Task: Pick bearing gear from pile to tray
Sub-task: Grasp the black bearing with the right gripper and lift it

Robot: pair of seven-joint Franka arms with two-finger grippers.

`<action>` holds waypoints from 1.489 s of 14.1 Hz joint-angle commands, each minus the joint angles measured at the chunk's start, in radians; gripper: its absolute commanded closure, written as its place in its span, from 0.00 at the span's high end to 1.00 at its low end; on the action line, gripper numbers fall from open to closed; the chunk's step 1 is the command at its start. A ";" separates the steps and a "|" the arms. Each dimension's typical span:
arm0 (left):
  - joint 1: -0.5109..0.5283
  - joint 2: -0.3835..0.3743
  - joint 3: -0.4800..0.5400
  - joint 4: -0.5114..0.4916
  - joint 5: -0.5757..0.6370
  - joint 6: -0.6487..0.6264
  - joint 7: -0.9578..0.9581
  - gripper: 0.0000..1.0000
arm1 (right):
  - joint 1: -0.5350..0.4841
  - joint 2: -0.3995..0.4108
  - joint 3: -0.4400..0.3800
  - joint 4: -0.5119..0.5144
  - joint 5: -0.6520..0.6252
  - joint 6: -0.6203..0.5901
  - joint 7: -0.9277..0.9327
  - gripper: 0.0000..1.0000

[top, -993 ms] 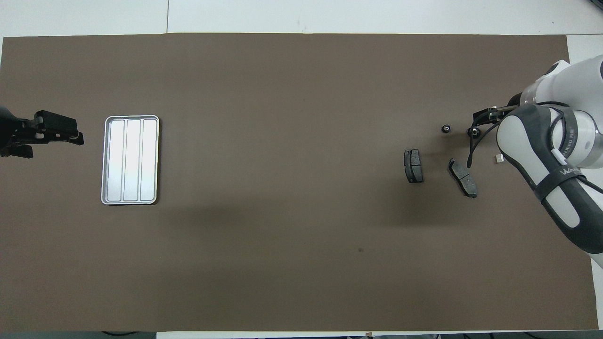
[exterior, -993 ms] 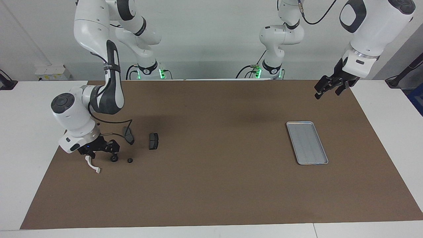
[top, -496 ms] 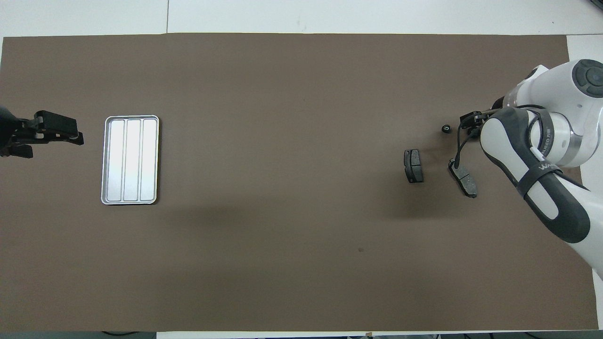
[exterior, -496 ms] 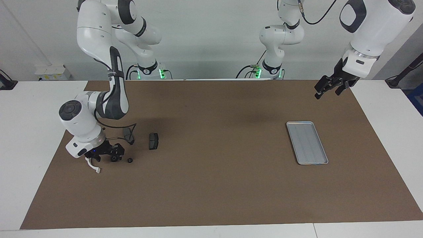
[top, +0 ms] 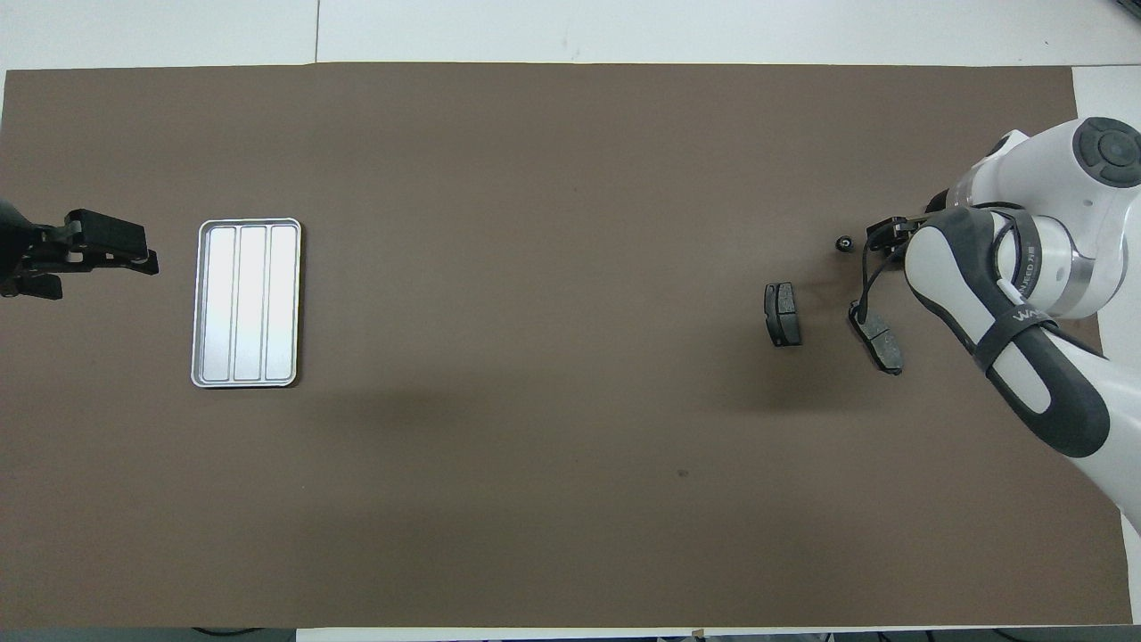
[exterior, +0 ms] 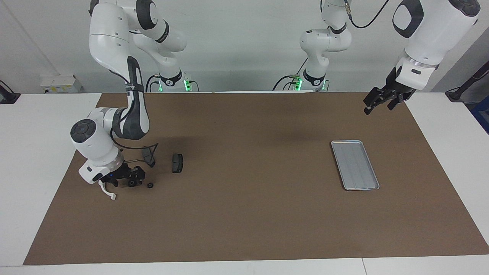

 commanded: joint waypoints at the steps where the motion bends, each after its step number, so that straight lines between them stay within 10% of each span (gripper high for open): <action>1: -0.013 -0.025 0.007 -0.025 0.019 0.005 0.002 1.00 | -0.005 -0.014 0.003 -0.019 0.018 -0.027 -0.036 0.96; 21: -0.011 -0.025 0.007 -0.025 0.019 0.005 0.002 1.00 | 0.000 -0.006 0.002 -0.031 0.018 -0.033 -0.042 0.80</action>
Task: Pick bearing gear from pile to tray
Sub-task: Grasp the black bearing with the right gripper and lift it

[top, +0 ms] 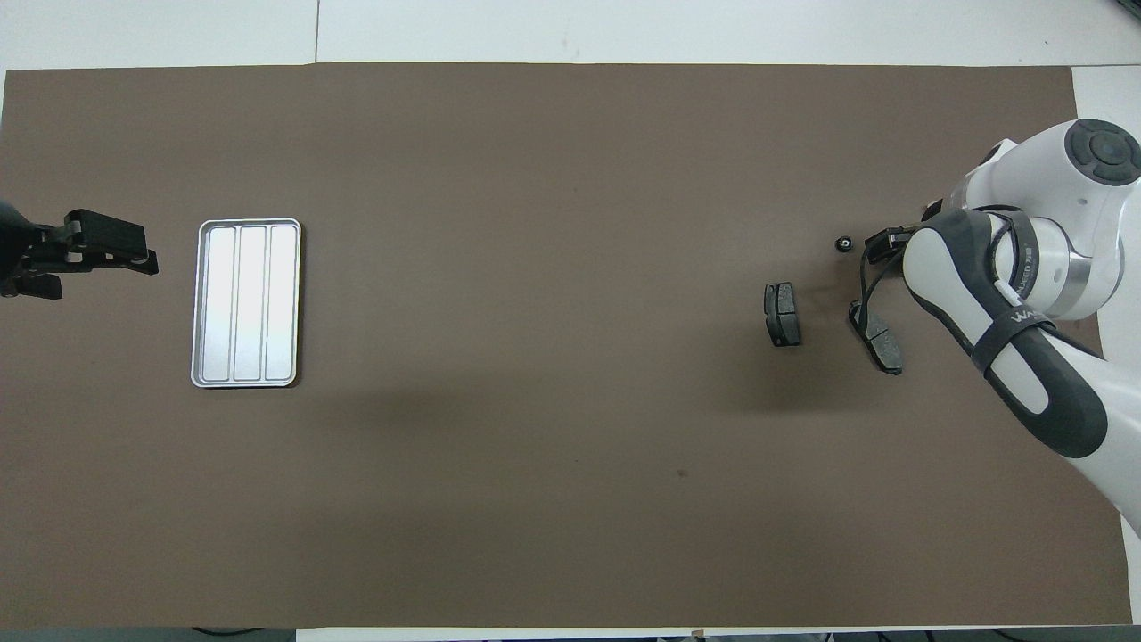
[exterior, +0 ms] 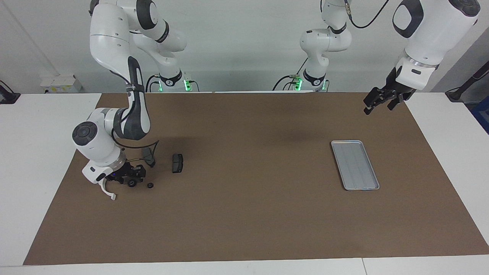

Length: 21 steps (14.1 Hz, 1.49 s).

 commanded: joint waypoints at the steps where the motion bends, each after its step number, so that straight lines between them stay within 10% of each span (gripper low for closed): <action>1: -0.011 -0.025 0.007 -0.025 0.019 0.005 0.002 1.00 | -0.002 -0.005 0.001 -0.021 0.018 0.014 -0.032 0.80; 4: -0.011 -0.025 0.007 -0.025 0.019 0.005 0.002 1.00 | -0.002 -0.005 0.001 -0.021 0.018 0.014 -0.033 0.70; 12: -0.011 -0.025 0.007 -0.025 0.019 0.005 0.002 1.00 | -0.002 -0.005 0.001 -0.012 0.017 0.019 -0.033 0.00; 21: -0.011 -0.025 0.007 -0.025 0.019 0.005 0.002 1.00 | 0.098 -0.108 0.011 0.212 0.018 -0.231 0.156 0.00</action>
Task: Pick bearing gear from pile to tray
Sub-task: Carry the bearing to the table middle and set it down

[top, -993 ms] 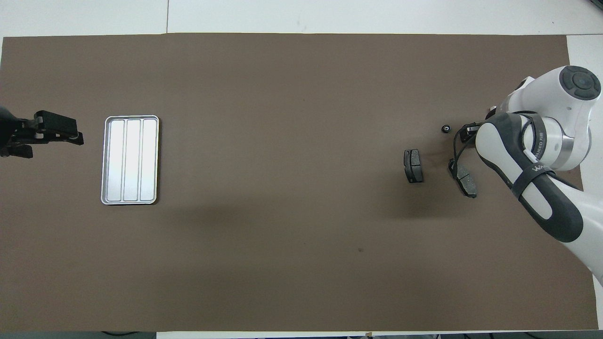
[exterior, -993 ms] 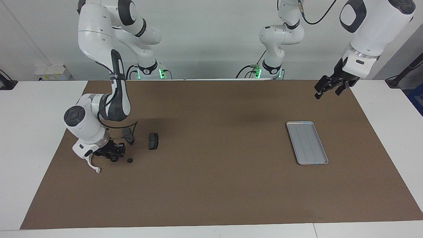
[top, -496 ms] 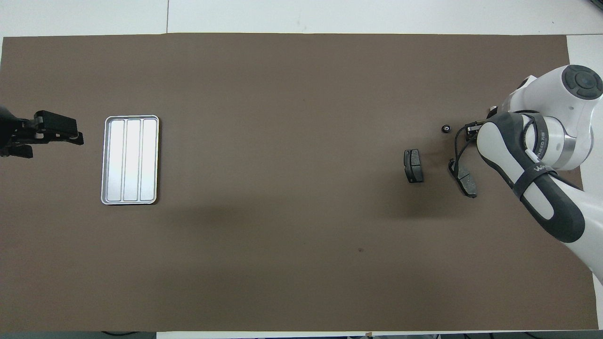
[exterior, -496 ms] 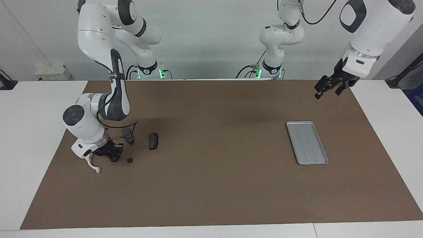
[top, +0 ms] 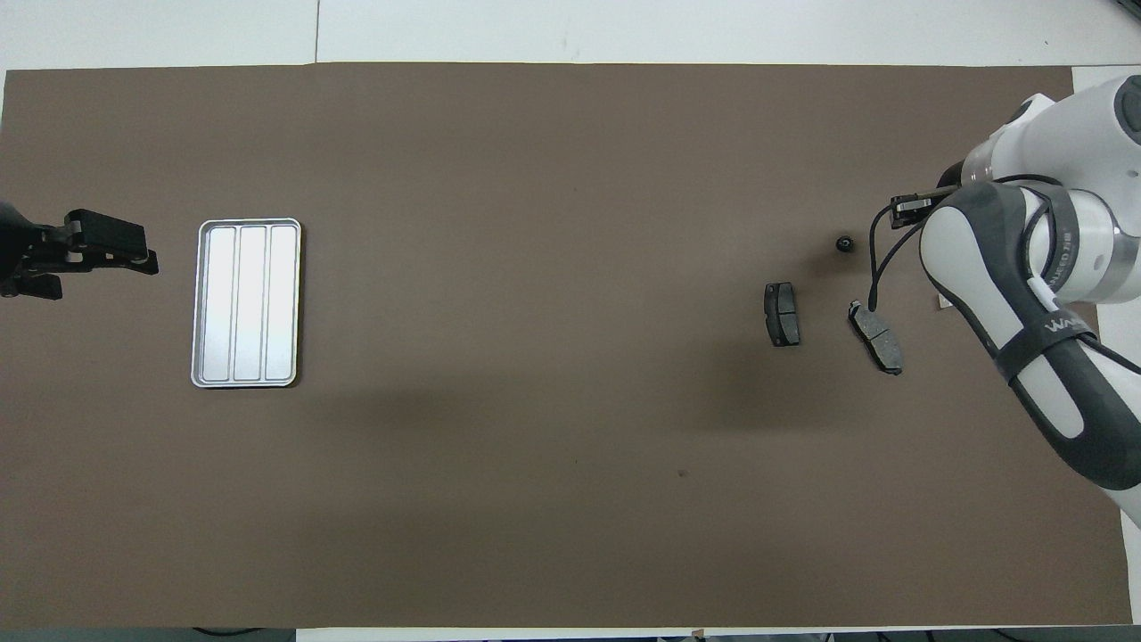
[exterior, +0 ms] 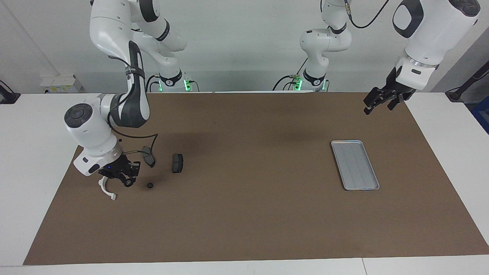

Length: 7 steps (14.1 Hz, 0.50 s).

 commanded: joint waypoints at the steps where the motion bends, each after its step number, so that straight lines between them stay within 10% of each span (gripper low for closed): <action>1: -0.011 -0.025 0.007 -0.025 0.019 0.005 0.002 1.00 | 0.073 -0.009 0.014 0.151 0.014 -0.195 0.160 0.00; 7: -0.011 -0.025 0.007 -0.025 0.019 0.005 0.002 1.00 | 0.424 -0.048 0.071 0.216 0.014 -0.331 0.749 0.00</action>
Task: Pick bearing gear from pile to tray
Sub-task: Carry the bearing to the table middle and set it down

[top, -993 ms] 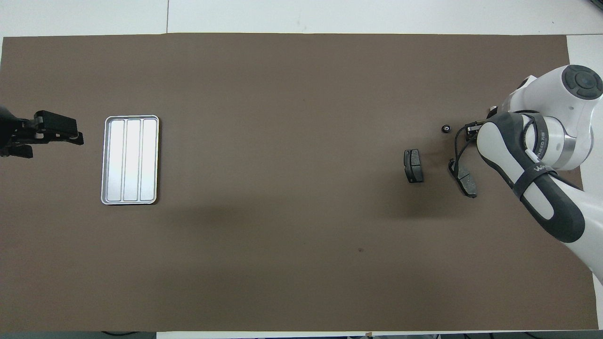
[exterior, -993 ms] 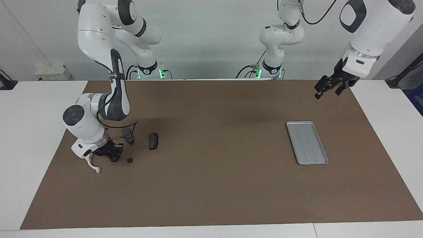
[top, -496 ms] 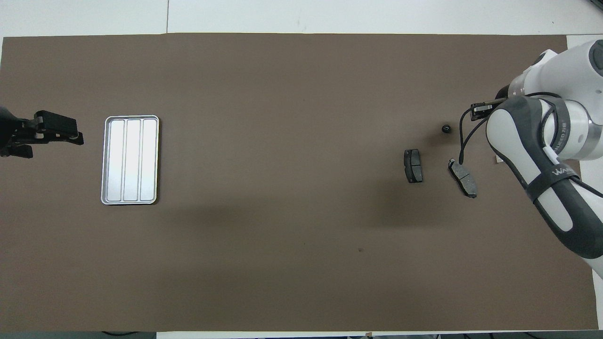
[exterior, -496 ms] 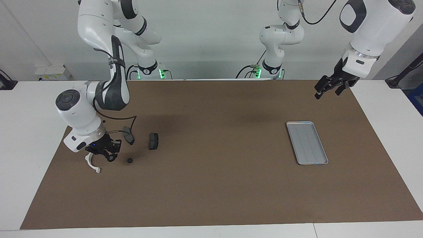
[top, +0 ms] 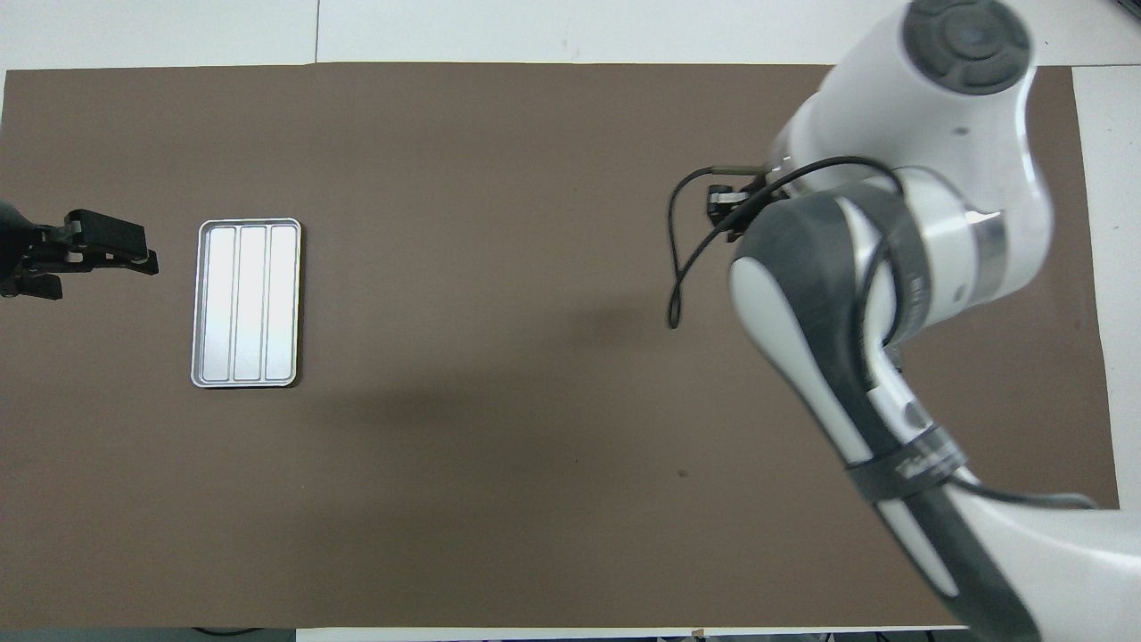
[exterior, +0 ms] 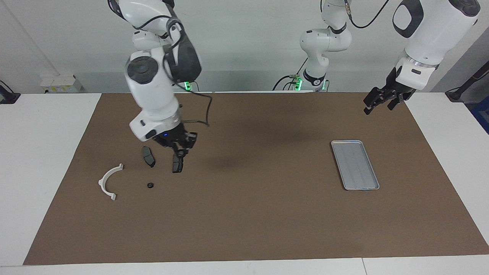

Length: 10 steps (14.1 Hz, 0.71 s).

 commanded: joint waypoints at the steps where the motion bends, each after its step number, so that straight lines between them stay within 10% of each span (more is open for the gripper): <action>1: -0.011 -0.025 0.007 -0.025 0.019 0.005 0.002 1.00 | 0.123 0.003 -0.002 -0.015 0.003 0.018 0.165 0.00; 10: -0.011 -0.025 0.007 -0.025 0.019 0.005 0.002 1.00 | 0.217 0.059 -0.002 -0.257 0.000 0.359 0.231 0.00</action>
